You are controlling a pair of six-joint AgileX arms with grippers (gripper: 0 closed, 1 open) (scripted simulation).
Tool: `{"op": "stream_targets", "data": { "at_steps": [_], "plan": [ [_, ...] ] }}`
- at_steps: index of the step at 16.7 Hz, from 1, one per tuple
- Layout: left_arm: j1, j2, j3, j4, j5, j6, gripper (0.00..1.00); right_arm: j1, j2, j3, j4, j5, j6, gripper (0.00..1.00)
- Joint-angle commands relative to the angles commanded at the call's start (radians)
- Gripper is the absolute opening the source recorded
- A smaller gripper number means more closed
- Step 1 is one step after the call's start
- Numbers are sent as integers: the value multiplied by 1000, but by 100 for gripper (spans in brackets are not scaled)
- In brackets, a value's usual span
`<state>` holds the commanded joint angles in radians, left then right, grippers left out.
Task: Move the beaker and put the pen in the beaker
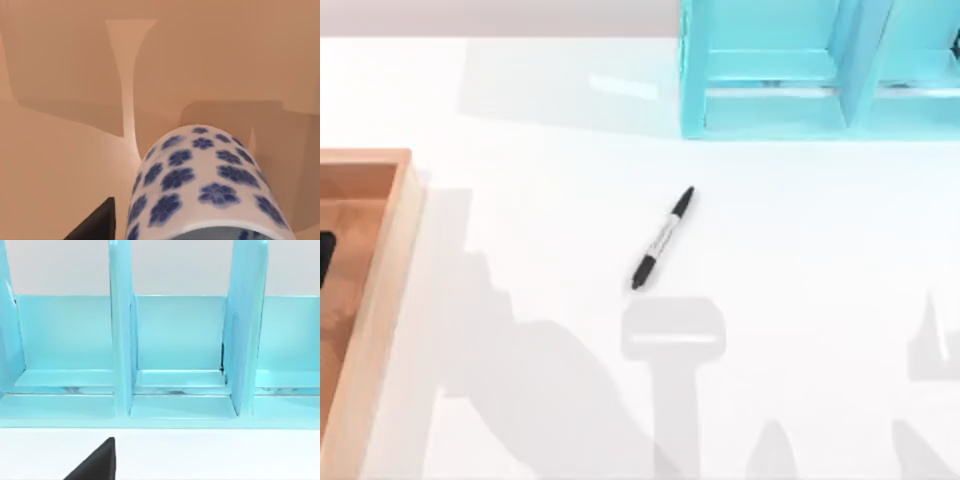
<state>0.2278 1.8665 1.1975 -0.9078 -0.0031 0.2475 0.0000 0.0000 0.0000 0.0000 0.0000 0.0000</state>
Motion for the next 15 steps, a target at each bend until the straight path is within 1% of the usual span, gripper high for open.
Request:
{"op": "stream_targets", "data": {
  "at_steps": [13,14,15],
  "plan": [
    [0,0,0,0,0,0,2,0,0,0,0,0,0,100],
    [0,0,0,0,0,0,0,0,0,0,0,0,0,100],
    [0,0,0,0,0,0,0,0,0,0,0,0,0,100]
  ]
}}
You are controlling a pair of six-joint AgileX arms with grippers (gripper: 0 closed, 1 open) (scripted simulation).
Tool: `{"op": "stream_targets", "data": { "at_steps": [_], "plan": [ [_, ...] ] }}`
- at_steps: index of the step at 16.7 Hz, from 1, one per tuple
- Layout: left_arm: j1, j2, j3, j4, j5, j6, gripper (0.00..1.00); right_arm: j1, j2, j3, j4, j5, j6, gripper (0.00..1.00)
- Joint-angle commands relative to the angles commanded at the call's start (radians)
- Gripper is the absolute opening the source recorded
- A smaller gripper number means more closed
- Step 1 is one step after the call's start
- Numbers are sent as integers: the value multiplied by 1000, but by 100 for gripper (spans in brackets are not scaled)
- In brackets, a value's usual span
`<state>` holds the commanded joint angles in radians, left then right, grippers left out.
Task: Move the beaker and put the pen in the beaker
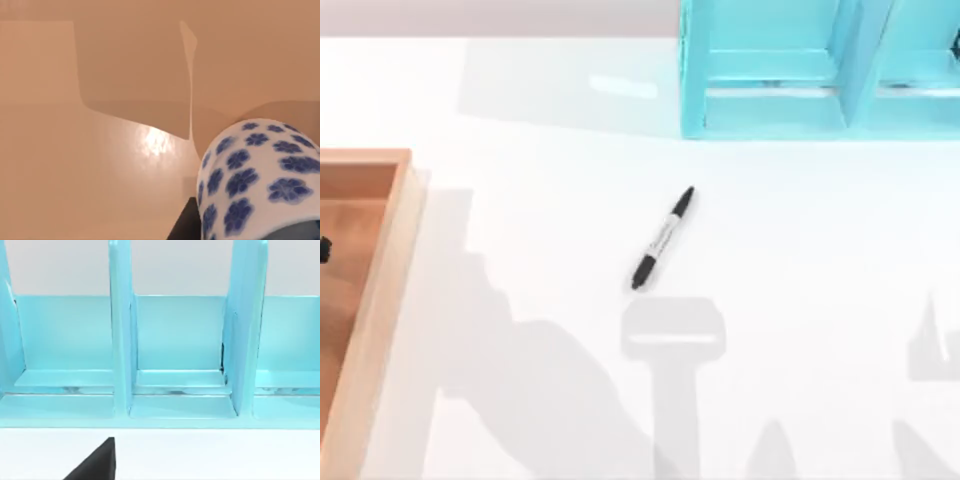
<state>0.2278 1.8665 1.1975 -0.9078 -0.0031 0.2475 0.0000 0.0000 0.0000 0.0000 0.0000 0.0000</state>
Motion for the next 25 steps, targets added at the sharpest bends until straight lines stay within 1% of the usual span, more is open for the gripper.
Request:
{"op": "stream_targets", "data": {
  "at_steps": [9,11,13,16,20,23,25],
  "plan": [
    [9,-3,13,-9,2,-1,0,0,0,0,0,0,0,100],
    [23,-7,59,-48,6,-10,0,0,0,0,0,0,0,100],
    [7,-11,122,-116,11,-37,0,0,0,0,0,0,0,100],
    [-89,-17,226,-257,15,-120,0,0,0,0,0,0,0,100],
    [-287,-33,367,-456,16,-288,0,0,0,0,0,0,0,100],
    [-413,-68,452,-551,9,-412,0,0,0,0,0,0,0,100],
    [-459,-89,486,-580,3,-458,0,0,0,0,0,0,0,100]
  ]
}}
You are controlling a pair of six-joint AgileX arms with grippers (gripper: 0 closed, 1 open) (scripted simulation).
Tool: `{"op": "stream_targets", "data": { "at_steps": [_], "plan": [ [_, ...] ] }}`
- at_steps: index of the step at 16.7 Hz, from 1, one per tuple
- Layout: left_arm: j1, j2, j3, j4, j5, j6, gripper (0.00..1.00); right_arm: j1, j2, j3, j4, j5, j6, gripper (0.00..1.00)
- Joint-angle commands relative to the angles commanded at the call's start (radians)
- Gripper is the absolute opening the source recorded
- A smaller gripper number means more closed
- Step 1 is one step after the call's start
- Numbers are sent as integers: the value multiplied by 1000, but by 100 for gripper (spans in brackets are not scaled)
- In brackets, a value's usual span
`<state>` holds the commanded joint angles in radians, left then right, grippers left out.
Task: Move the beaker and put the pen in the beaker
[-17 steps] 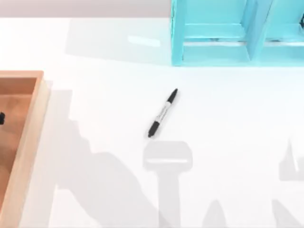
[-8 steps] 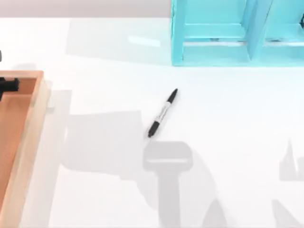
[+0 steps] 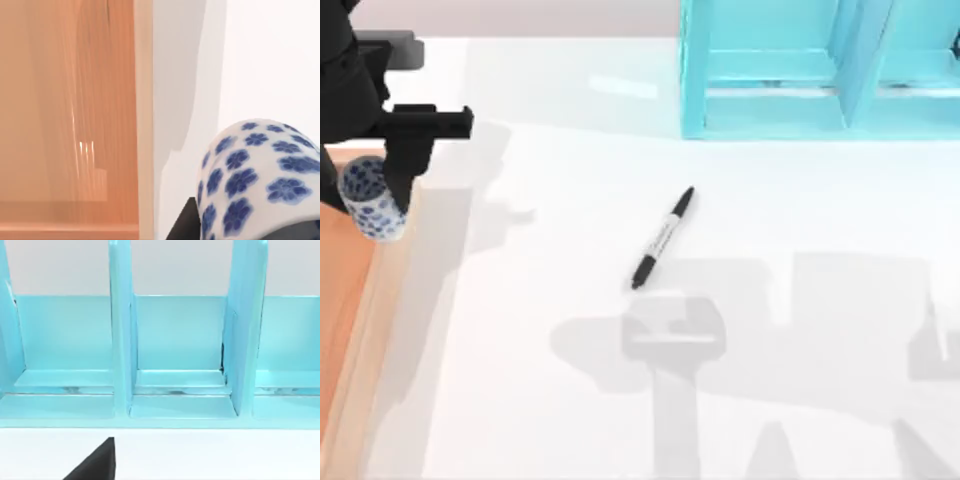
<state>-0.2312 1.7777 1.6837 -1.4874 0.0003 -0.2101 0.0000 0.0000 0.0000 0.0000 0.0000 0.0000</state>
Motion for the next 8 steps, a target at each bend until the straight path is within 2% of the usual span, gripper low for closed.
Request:
{"op": "stream_targets", "data": {
  "at_steps": [8],
  "plan": [
    [-22,35,25,29,-1,-25,0,0,0,0,0,0,0,100]
  ]
}}
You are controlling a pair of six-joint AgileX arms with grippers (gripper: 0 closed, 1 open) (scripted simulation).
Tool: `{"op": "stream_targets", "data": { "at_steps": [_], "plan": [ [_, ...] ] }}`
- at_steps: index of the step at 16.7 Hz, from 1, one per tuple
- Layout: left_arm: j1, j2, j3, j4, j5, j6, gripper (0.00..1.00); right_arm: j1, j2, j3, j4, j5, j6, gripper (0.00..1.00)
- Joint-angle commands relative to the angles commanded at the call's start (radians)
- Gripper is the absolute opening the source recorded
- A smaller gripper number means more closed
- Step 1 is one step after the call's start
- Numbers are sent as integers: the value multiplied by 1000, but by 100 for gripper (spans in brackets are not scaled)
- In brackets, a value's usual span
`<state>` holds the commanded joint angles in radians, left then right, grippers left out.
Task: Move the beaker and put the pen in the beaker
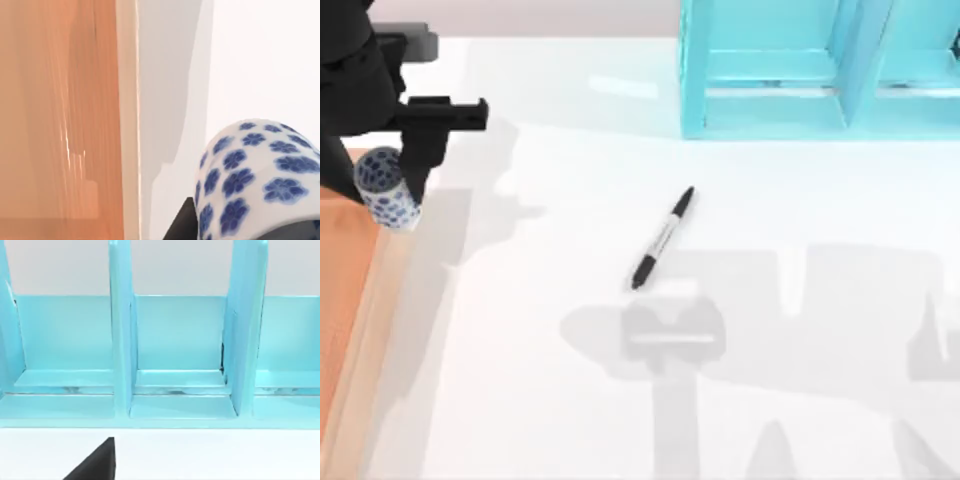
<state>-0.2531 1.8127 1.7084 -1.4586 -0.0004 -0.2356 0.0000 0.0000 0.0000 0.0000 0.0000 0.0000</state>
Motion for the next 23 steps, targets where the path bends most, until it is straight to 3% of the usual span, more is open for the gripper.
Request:
{"op": "stream_targets", "data": {
  "at_steps": [8,14,23],
  "plan": [
    [-102,286,85,169,-1,-92,0,0,0,0,0,0,0,100],
    [-109,301,87,191,-2,-101,0,0,0,0,0,0,0,100],
    [-112,329,-40,354,-2,-101,0,0,0,0,0,0,0,100]
  ]
}}
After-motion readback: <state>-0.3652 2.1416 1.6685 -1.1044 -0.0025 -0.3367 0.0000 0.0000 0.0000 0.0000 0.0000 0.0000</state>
